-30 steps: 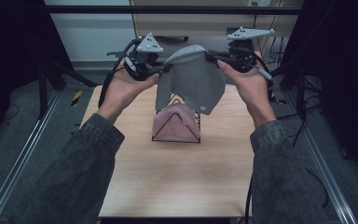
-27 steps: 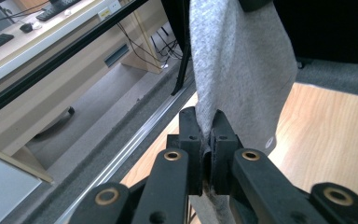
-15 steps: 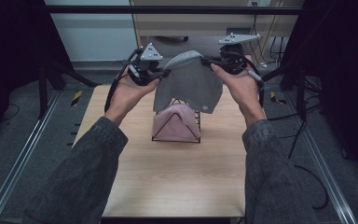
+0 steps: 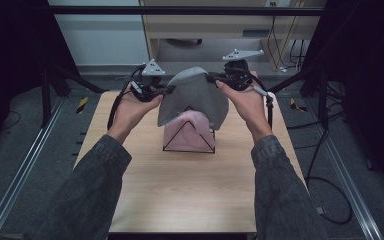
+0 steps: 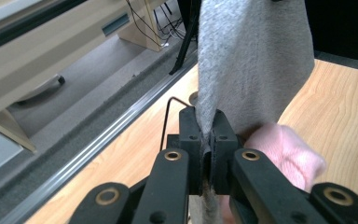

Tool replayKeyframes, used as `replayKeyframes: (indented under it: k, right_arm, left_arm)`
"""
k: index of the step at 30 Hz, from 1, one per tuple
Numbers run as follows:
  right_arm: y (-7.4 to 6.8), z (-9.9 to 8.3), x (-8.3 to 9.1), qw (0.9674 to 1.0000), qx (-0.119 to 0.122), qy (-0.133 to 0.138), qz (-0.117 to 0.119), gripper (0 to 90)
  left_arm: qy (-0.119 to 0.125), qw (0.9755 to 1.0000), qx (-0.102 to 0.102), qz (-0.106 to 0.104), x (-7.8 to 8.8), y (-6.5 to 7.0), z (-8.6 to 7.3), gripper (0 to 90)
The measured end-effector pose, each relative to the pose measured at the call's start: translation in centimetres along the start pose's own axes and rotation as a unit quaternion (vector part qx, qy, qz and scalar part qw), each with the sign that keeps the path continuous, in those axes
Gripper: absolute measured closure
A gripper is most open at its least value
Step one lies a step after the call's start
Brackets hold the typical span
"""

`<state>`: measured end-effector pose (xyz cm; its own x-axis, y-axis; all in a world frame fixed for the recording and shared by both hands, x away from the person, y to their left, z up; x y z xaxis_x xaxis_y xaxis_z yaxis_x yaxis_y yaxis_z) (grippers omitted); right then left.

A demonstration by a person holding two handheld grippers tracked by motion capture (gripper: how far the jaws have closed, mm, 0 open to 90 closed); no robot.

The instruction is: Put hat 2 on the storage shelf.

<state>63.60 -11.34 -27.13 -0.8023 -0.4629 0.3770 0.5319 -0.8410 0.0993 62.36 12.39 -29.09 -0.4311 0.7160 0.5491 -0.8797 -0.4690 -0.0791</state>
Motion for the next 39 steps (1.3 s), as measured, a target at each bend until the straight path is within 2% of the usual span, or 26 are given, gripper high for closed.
replayKeyframes:
  k: [4, 6, 8, 21, 39]
  right_arm:
    - [-0.4, -0.9, -0.5, 1.0, -0.005, -0.005, 0.003, 85.6]
    - [-0.5, -1.3, -0.8, 0.9999, -0.008, -0.008, 0.004, 85.6]
    - [-0.7, -1.6, -1.0, 0.9999, -0.007, -0.014, 0.005, 85.6]
    - [-1.9, -3.5, -2.0, 0.9993, 0.002, -0.036, 0.013, 85.6]
    - [-2.9, -5.2, -3.3, 0.998, 0.009, -0.06, 0.017, 85.5]
  left_arm:
    - [0.004, 0.9999, 0.013, -0.006, -0.4, 0.0, -0.9, 86.6]
    - [-0.003, 0.9999, 0.016, -0.005, -0.8, 0.0, -1.4, 86.6]
    - [-0.009, 0.9998, 0.015, -0.004, -0.9, -0.1, -1.9, 86.5]
    - [-0.006, 0.9989, 0.045, -0.013, -1.8, -0.4, -4.7, 86.5]
    - [-0.019, 0.9979, 0.061, -0.011, -3.2, -0.6, -7.0, 86.5]
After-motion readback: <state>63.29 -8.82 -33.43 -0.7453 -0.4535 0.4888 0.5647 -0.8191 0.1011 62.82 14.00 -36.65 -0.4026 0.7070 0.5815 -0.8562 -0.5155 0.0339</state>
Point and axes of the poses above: each handheld gripper's, and its own axes: x roughly backward along the jaws, z roughly out of its top, y roughly to its right, the point moved 3 cm from there along -x, roughly forward along the jaws, and after that the axes turned 13 degrees about -z, right-handed, at the moved point
